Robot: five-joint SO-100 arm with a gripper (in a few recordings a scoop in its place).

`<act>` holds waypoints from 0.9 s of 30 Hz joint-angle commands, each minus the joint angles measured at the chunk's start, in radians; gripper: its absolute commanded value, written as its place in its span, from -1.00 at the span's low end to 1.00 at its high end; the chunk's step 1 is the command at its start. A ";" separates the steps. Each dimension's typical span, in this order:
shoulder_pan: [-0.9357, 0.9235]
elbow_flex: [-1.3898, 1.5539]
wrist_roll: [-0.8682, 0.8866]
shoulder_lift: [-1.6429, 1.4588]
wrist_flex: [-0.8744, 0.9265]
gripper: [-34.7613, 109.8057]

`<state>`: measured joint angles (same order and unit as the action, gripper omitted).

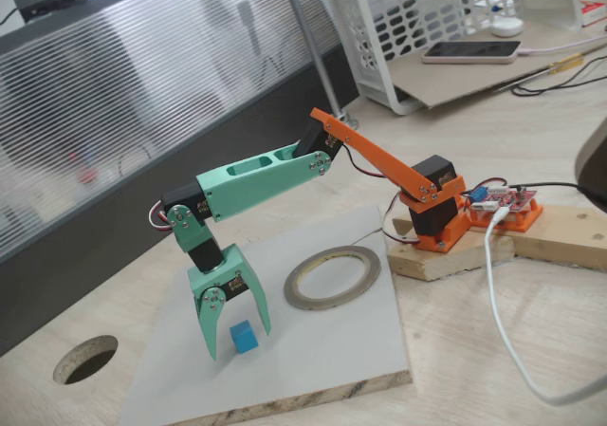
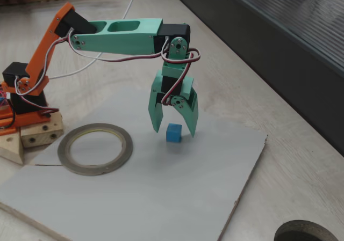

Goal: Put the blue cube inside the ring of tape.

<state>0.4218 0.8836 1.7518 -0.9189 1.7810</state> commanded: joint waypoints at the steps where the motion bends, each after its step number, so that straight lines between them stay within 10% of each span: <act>1: 0.006 -0.009 0.011 0.000 0.014 0.26; 27: -0.061 -0.009 0.011 0.005 0.012 0.26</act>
<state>0.3528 0.8836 1.7503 -0.9020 1.7810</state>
